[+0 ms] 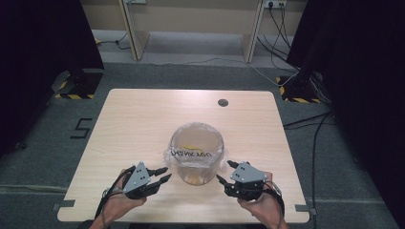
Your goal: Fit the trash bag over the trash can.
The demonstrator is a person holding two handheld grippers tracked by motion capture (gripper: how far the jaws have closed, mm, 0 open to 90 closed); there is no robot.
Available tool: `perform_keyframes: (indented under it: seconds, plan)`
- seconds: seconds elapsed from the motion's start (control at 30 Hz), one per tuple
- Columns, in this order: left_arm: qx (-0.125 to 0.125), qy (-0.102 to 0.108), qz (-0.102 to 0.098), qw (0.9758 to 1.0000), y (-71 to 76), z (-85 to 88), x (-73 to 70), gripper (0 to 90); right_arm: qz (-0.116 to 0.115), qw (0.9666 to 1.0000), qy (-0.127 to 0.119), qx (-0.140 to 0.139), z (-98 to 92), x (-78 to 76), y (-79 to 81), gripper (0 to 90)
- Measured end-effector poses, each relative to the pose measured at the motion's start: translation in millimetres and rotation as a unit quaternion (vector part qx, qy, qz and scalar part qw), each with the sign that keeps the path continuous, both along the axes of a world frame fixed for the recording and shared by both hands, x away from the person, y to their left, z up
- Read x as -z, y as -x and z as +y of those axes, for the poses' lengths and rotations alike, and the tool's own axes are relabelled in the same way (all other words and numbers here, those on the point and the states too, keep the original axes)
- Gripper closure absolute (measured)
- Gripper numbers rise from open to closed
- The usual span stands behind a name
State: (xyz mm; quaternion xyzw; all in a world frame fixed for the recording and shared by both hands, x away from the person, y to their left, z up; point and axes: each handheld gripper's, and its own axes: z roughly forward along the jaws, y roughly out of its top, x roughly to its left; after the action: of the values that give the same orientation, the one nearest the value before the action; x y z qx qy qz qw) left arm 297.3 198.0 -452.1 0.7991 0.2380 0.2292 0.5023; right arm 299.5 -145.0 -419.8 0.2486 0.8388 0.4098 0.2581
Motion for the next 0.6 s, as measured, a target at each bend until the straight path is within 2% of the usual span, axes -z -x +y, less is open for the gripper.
perform_keyframes:
  seconds: [0.07, 0.17, 0.2, 0.23, 0.27, 0.3, 0.4, 0.53, 0.6]
  plan:
    - [-0.019, 0.011, -0.005, 0.9997, -1.0, 1.2, -2.7, 57.6, 0.0, 1.0, -0.008, 0.006, 4.1, 3.1, -3.0, 36.9]
    - [-0.024, 0.015, -0.011, 0.9995, -2.7, -0.4, -6.1, 52.1, -0.002, 1.0, 0.0, -0.001, 8.6, 6.0, -8.5, 35.7]
    - [-0.02, 0.015, -0.014, 0.9996, -3.4, -4.8, -7.3, 50.4, -0.016, 0.9997, 0.011, -0.016, 11.0, 7.4, -10.7, 53.1]
    - [-0.02, 0.015, -0.014, 0.9996, -3.4, -4.8, -7.3, 50.3, -0.016, 0.9997, 0.011, -0.016, 11.0, 7.4, -10.7, 53.1]
    - [-0.013, 0.009, -0.019, 0.9997, -3.8, -10.0, -8.6, 50.3, -0.026, 0.9989, 0.024, -0.03, 12.6, 7.7, -11.5, 63.2]
    - [-0.013, 0.009, -0.019, 0.9997, -3.8, -10.0, -8.6, 49.9, -0.026, 0.9989, 0.024, -0.03, 12.6, 7.7, -11.5, 63.2]
    - [-0.004, 0.004, -0.027, 0.9996, -6.1, -19.0, -10.6, 51.4, -0.058, 0.996, 0.049, -0.048, 11.4, 5.4, -9.1, 87.3]
    - [0.005, 0.003, -0.029, 0.9996, -7.6, -23.1, -10.5, 57.6, -0.069, 0.9939, 0.063, -0.059, 11.9, 4.9, -5.3, 90.0]
    - [0.008, 0.0, -0.029, 0.9995, -8.8, -23.7, -9.2, 65.3, -0.075, 0.9918, 0.076, -0.07, 12.9, 5.8, -3.1, 90.0]
